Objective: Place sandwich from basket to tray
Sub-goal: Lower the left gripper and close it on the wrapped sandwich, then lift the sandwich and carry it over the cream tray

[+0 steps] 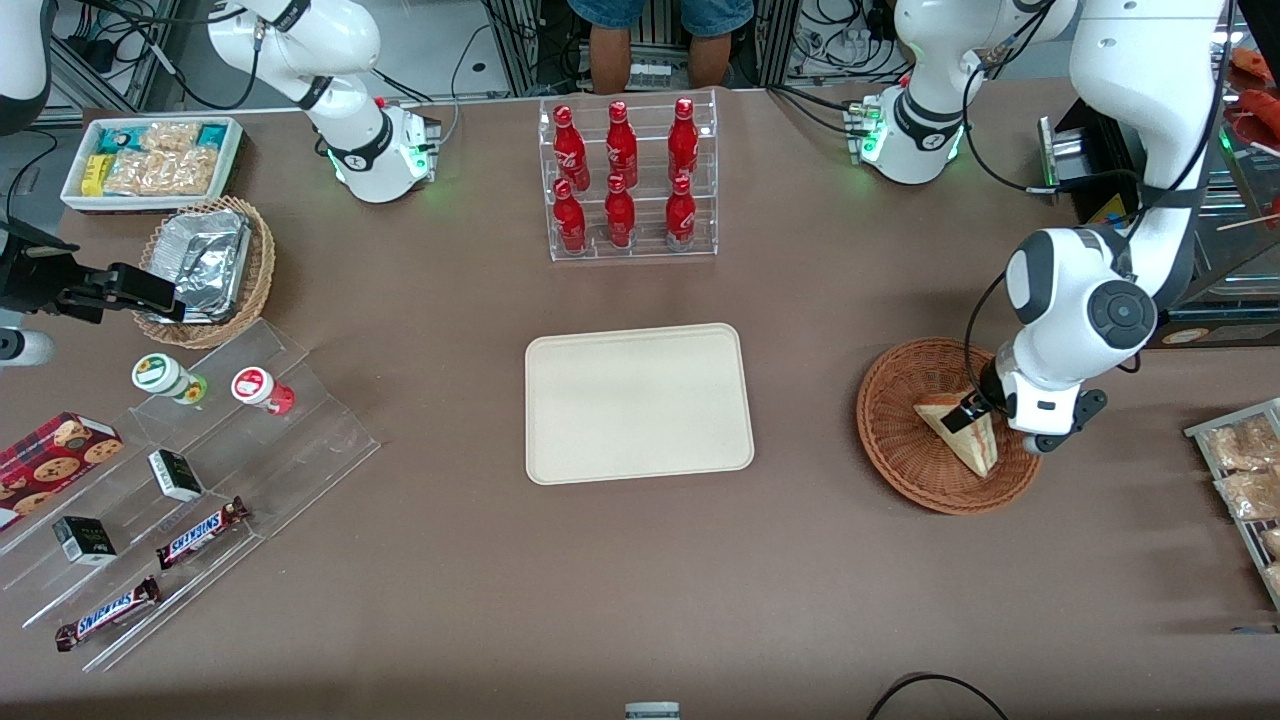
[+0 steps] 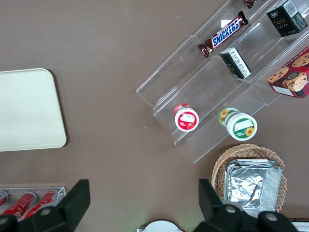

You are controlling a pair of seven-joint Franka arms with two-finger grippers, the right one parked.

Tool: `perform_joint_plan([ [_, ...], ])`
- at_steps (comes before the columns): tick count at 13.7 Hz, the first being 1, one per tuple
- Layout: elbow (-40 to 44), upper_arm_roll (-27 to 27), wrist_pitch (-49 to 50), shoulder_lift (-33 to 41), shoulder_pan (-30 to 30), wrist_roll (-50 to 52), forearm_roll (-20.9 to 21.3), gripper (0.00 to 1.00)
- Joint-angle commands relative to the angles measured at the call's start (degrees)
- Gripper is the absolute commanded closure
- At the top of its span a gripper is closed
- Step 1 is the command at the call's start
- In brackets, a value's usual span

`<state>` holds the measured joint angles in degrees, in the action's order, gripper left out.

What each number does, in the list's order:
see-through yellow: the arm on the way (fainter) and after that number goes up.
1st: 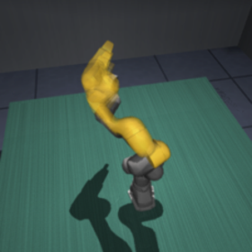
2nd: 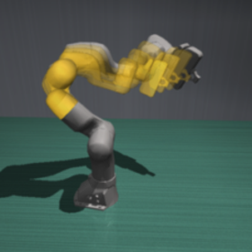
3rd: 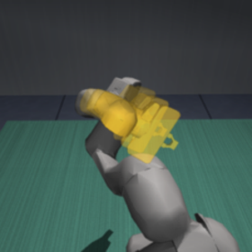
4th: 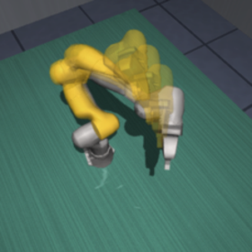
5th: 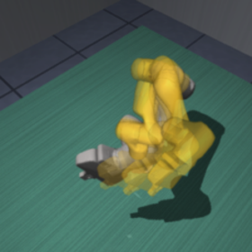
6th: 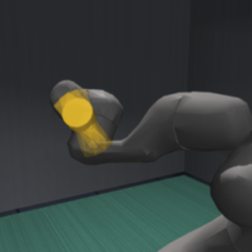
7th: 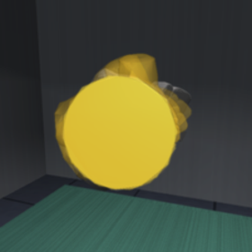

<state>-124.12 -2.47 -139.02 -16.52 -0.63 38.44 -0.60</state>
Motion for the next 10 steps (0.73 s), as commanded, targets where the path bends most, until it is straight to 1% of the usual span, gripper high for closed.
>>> perform_joint_plan([
  [1, -0.6, 0.1, -2.5, -1.3, -0.3, 1.2, -0.1, 0.02],
  [2, -0.6, 0.1, -2.5, -1.3, -0.3, 2.4, -0.2, 0.26],
  [3, -0.6, 0.1, -2.3, -1.1, -0.3, 4.0, -0.1, 0.69],
  [4, -0.4, 0.1, -1.9, -0.5, -0.3, 4.1, 0.0, 0.96],
  [5, -0.3, 0.1, -1.2, 0.6, -0.3, 3.8, 0.0, 1.0],
  [10, 6.4, -0.5, 10.7, 3.2, -1.6, 3.0, 0.2, 1.0],
])
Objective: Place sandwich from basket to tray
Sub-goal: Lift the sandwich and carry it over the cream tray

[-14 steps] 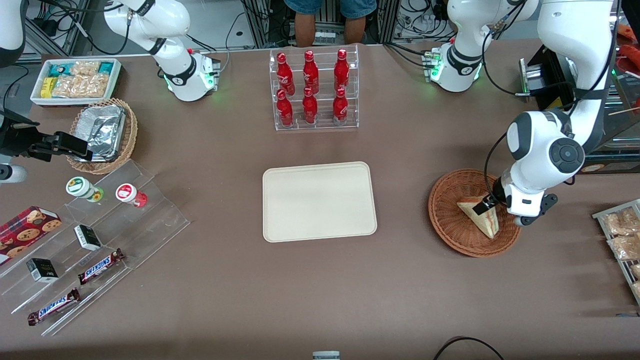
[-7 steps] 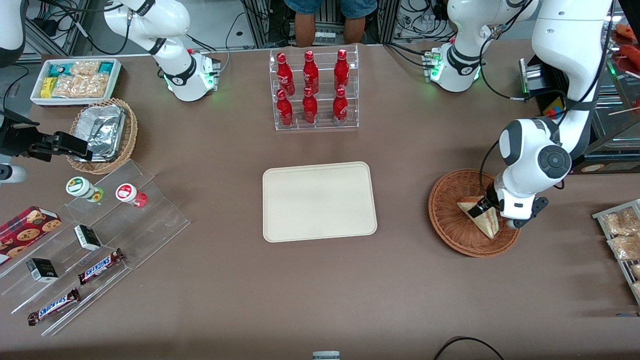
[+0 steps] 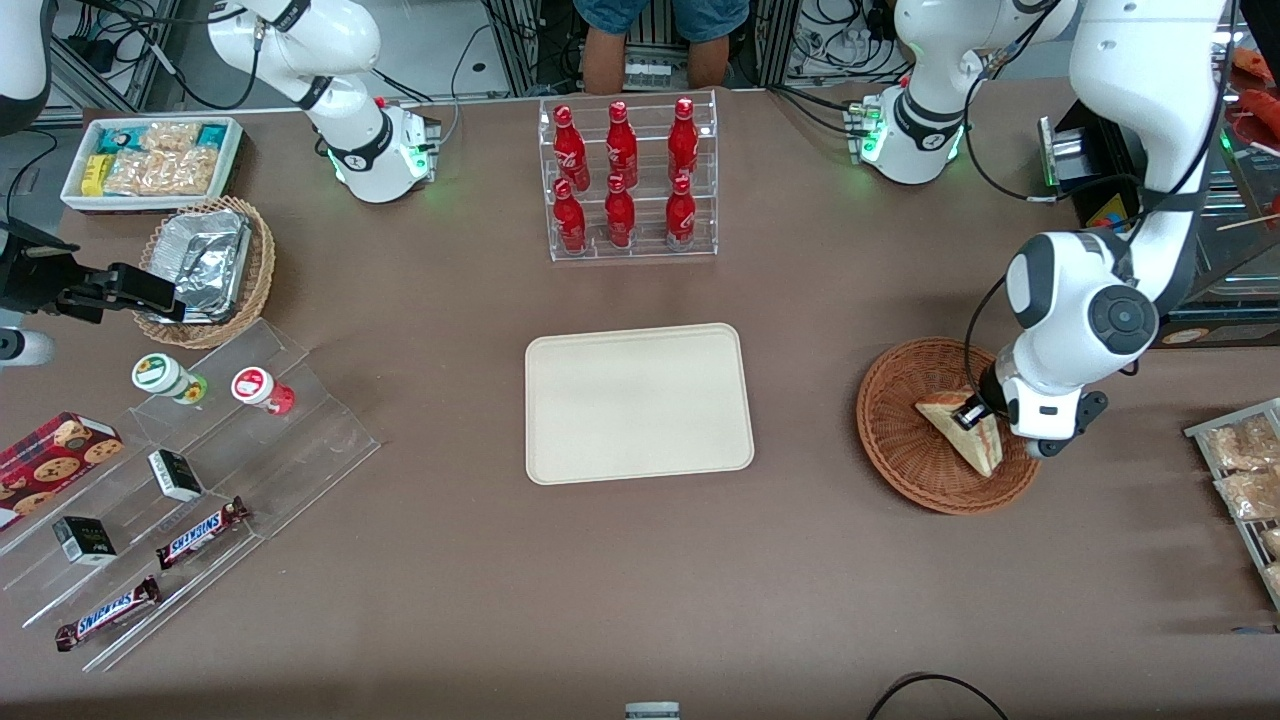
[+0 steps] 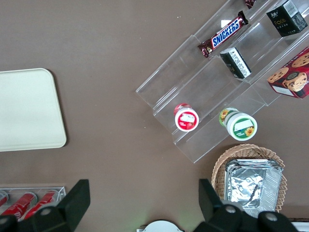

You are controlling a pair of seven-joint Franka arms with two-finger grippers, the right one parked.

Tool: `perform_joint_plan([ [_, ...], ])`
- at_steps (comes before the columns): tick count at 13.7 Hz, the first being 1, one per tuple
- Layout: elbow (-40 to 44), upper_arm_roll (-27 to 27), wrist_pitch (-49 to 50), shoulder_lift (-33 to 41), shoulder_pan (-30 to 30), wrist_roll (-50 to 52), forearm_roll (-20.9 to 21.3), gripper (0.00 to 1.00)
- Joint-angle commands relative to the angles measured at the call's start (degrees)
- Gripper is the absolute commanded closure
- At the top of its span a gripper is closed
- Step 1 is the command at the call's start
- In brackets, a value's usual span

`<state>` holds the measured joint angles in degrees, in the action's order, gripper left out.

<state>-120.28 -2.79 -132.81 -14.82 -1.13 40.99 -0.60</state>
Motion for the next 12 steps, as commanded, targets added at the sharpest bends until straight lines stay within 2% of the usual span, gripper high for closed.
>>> perform_joint_plan([
  [1, 4.2, -0.3, 6.6, 1.6, -1.9, -0.8, 0.2, 1.0],
  [4, 7.9, -0.4, 10.9, 1.5, -5.9, -4.2, 0.1, 1.0],
  [7, 9.9, -0.4, 11.0, 0.9, -12.4, -5.3, 0.0, 1.0],
  [12, 16.5, -0.4, 11.1, -4.2, -23.1, -4.5, -0.1, 1.0],
])
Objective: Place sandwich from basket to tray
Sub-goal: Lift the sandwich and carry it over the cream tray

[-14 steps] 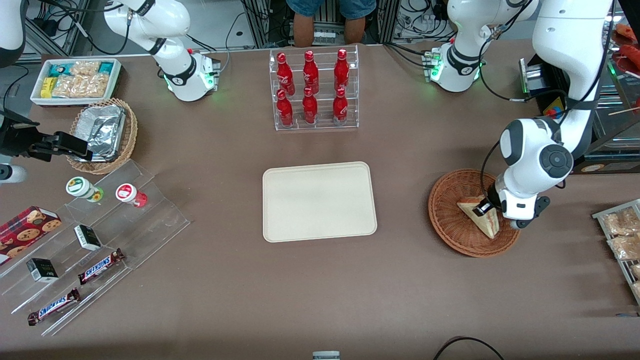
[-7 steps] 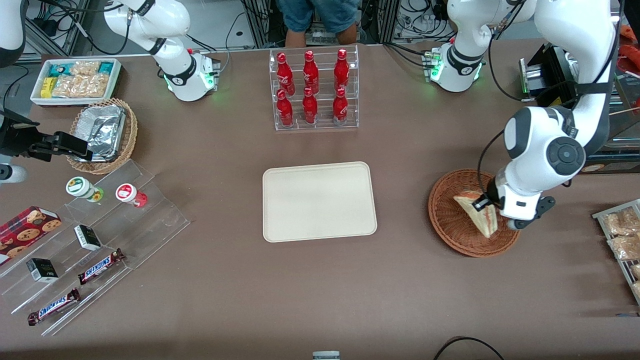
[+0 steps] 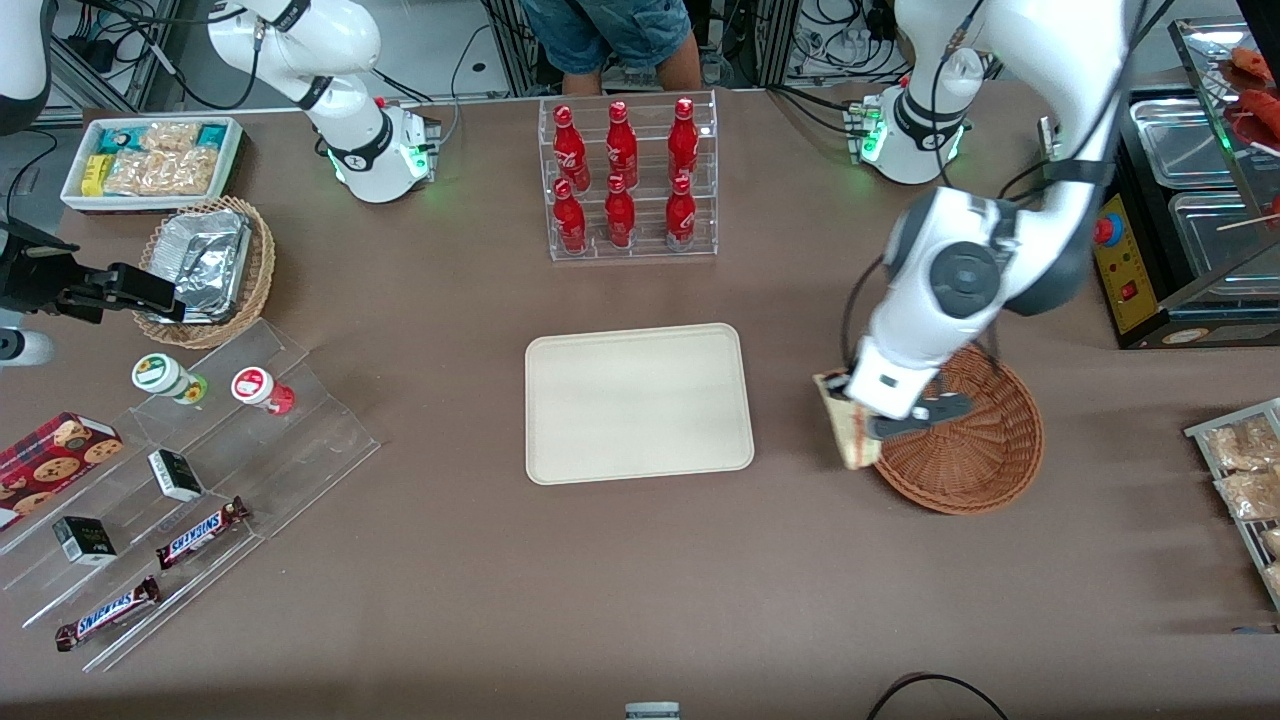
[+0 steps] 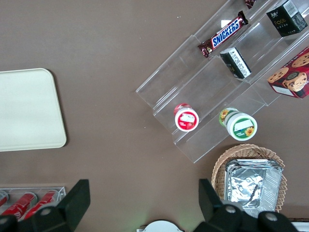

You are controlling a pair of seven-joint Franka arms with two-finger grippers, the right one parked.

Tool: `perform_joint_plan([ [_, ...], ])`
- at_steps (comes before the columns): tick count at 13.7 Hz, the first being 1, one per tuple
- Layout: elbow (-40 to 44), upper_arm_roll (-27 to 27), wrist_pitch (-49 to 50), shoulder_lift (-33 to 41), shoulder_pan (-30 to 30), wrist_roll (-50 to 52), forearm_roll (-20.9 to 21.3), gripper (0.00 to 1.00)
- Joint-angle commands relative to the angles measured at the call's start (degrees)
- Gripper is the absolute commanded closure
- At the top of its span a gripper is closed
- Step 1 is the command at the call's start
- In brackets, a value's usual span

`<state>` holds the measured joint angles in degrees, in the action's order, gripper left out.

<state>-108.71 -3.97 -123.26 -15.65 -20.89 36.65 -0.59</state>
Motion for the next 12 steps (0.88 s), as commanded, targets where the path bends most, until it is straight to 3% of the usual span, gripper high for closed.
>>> perform_joint_plan([
  [1, 6.9, 0.8, 1.5, -5.0, -4.5, 0.1, -0.3, 1.0],
  [8, 26.5, 0.8, 5.7, -21.6, -16.6, 9.9, -0.8, 1.0],
  [12, 32.3, 0.6, 6.7, -26.1, -18.4, 10.3, -1.0, 1.0],
])
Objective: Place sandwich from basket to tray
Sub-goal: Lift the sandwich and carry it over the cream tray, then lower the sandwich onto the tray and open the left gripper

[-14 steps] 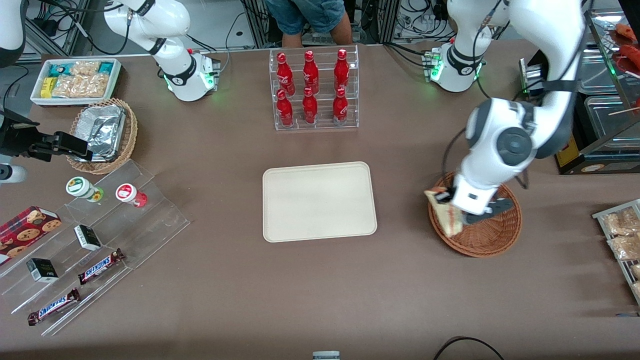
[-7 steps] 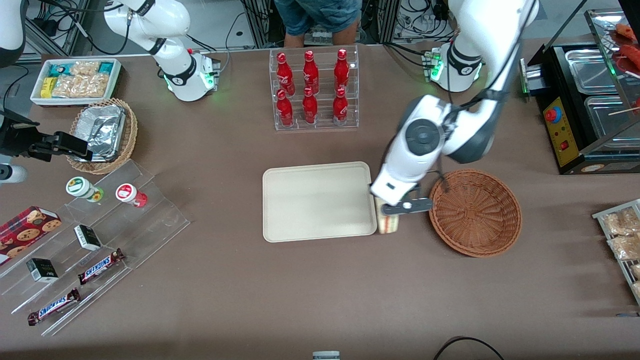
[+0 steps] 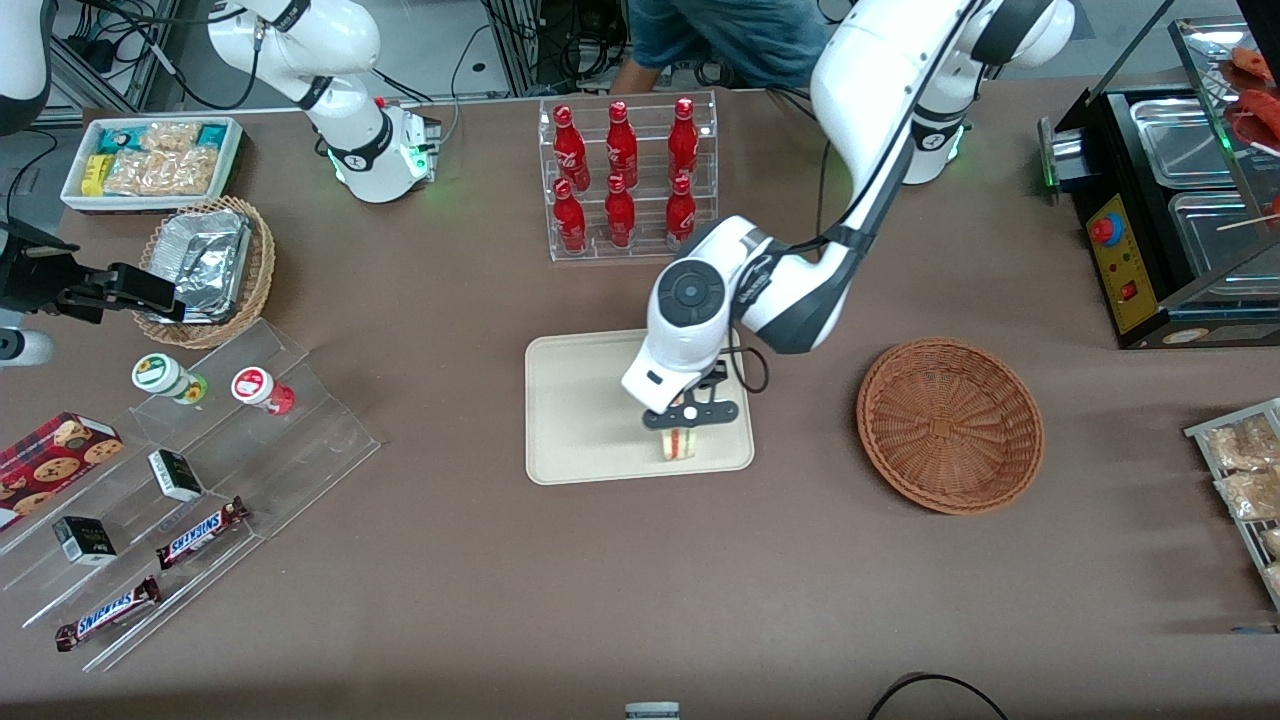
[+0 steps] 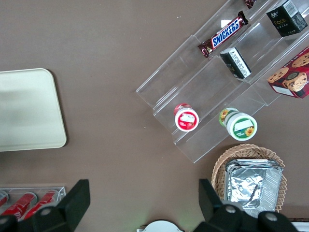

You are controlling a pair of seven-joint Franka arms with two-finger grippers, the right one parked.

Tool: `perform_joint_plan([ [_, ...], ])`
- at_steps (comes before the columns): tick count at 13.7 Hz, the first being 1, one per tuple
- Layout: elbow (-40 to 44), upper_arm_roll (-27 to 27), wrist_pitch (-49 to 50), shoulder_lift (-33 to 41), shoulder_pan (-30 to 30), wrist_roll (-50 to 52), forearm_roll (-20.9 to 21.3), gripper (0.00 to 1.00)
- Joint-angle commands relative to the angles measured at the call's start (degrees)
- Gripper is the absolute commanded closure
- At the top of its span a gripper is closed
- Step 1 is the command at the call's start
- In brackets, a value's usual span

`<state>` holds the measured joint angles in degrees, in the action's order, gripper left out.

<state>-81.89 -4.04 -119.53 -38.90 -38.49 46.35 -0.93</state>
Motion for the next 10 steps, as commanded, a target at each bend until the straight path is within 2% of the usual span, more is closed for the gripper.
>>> perform_joint_plan([
  [1, 6.9, 0.6, 4.0, -3.9, -0.9, 0.7, -0.7, 1.0],
  [4, 8.6, -0.6, 4.7, -5.7, -0.9, 1.9, -2.0, 1.0],
  [10, 9.6, -2.0, 4.0, -8.0, -1.0, 5.0, -1.9, 1.0],
])
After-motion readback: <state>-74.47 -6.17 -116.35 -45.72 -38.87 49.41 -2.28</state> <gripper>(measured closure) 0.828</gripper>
